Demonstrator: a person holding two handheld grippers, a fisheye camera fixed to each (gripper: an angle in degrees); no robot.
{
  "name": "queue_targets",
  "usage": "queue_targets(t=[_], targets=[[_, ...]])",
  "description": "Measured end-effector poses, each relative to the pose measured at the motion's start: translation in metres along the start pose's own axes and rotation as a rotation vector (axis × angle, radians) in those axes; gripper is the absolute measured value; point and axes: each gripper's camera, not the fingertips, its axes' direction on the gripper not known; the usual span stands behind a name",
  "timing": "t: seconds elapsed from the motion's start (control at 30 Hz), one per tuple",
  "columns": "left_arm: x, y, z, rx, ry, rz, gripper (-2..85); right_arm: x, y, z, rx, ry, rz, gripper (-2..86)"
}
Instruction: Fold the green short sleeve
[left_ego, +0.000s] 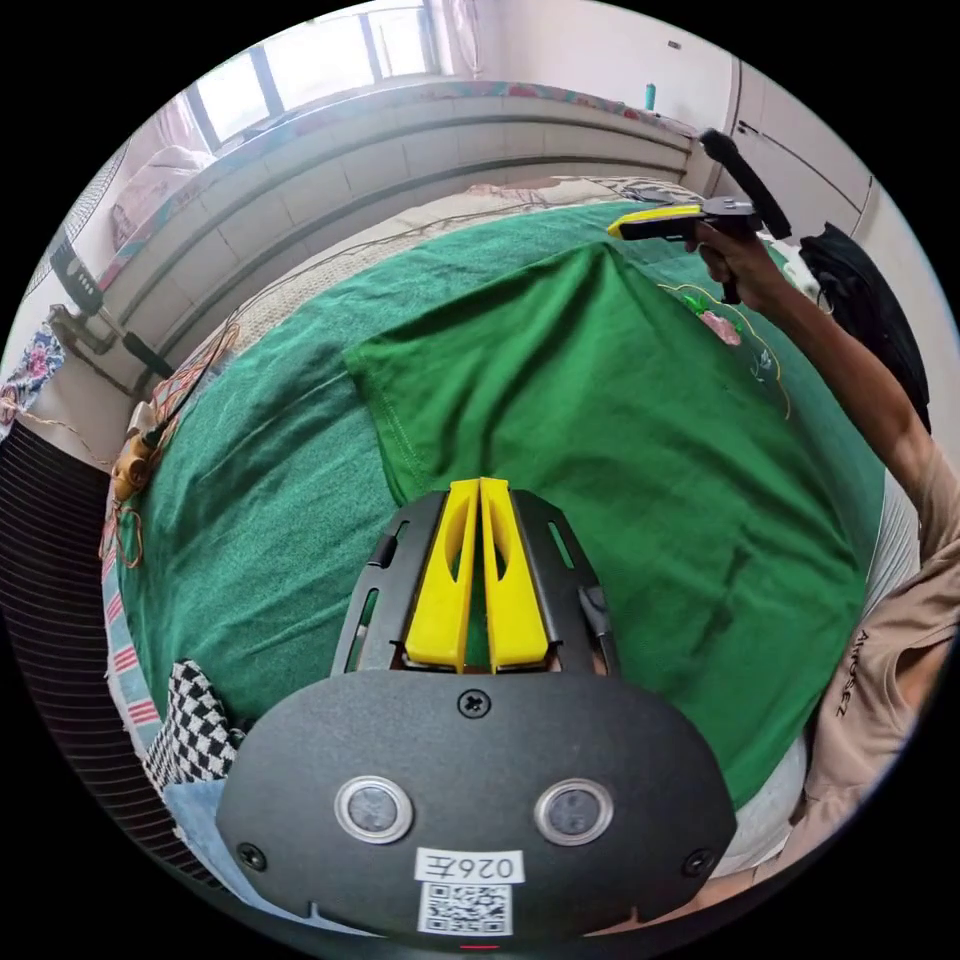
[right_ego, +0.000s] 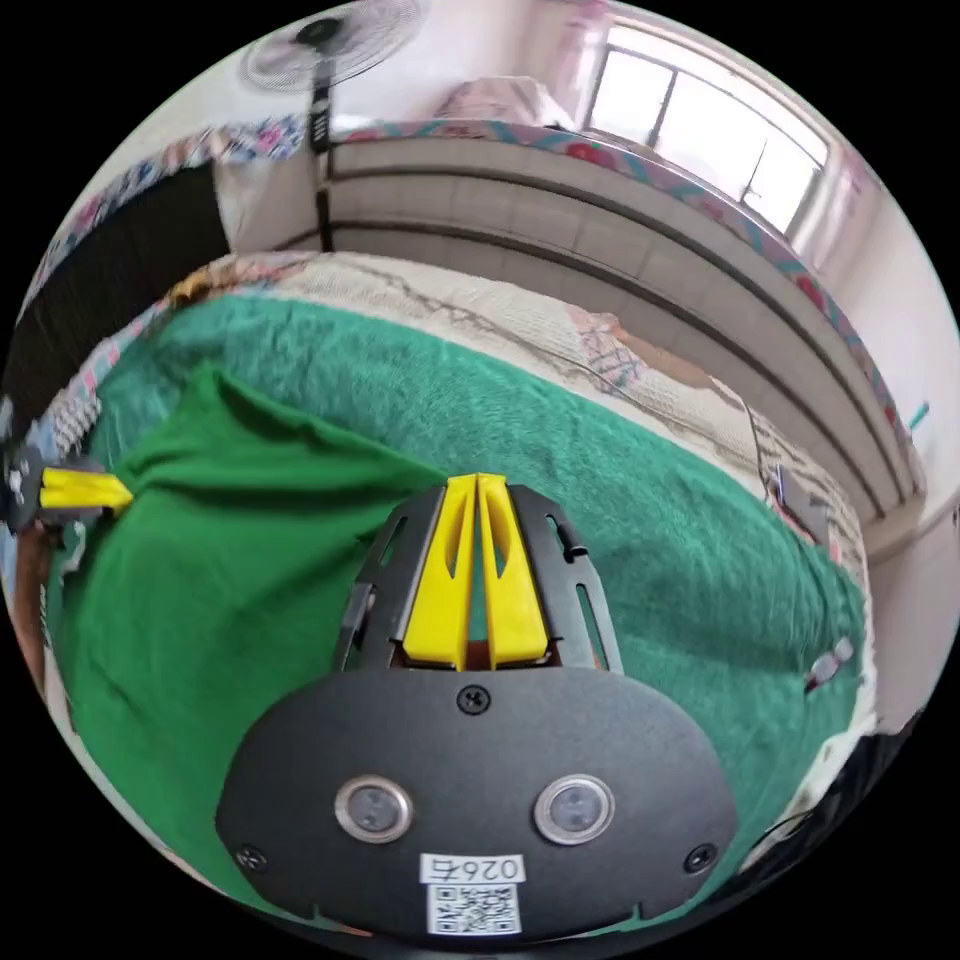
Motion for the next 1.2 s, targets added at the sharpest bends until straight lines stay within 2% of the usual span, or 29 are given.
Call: queue_targets(t=[0.1,0.17,0.2,0.27,0.37,0.4,0.43,0.5,0.57,0.7,0.77,0.9,1.07,1.2], targets=[[0.008,0.058,-0.069,0.190,0.004,-0.049,-1.0,0.028,0.033,-0.081,0.126,-0.046,0.063,-1.0],[0.025,0.123,-0.142,0.460,0.068,-0.081,-1.0,0.034,0.085,-0.169,0.294,-0.087,0.052,-0.9],[0.031,0.142,-0.159,0.532,0.083,-0.090,-1.0,0.035,0.101,-0.193,0.346,-0.111,0.058,-0.9],[0.058,0.220,-0.221,0.863,0.158,-0.110,-1.0,0.041,0.174,-0.284,0.574,-0.280,0.080,-0.9],[0.093,0.299,-0.264,1.168,0.317,-0.098,-1.0,0.040,0.244,-0.362,0.668,-0.523,0.005,-0.9],[0.099,0.310,-0.268,1.191,0.355,-0.093,-1.0,0.037,0.256,-0.374,0.667,-0.558,-0.009,-0.9],[0.111,0.325,-0.272,1.194,0.411,-0.080,-1.0,0.032,0.278,-0.394,0.652,-0.615,-0.029,-0.9],[0.127,0.335,-0.269,1.092,0.434,-0.100,-0.9,0.020,0.306,-0.414,0.591,-0.658,-0.036,-0.9],[0.145,0.334,-0.250,0.862,0.371,-0.200,-0.8,0.002,0.338,-0.423,0.489,-0.660,-0.020,-0.8],[0.185,0.332,-0.219,0.662,0.220,-0.262,0.2,-0.036,0.374,-0.426,0.362,-0.582,-0.031,0.3],[0.221,0.324,-0.204,0.538,0.130,-0.202,3.0,-0.068,0.385,-0.429,0.282,-0.557,-0.093,2.5],[0.280,0.309,-0.194,0.452,-0.043,-0.041,8.9,-0.130,0.384,-0.442,0.177,-0.478,-0.266,3.5],[0.366,0.283,-0.178,0.290,-0.276,0.334,12.5,-0.228,0.381,-0.466,0.136,-0.145,-0.572,4.0],[0.394,0.277,-0.171,0.200,-0.364,0.479,13.9,-0.277,0.381,-0.477,0.137,-0.011,-0.731,3.9]])
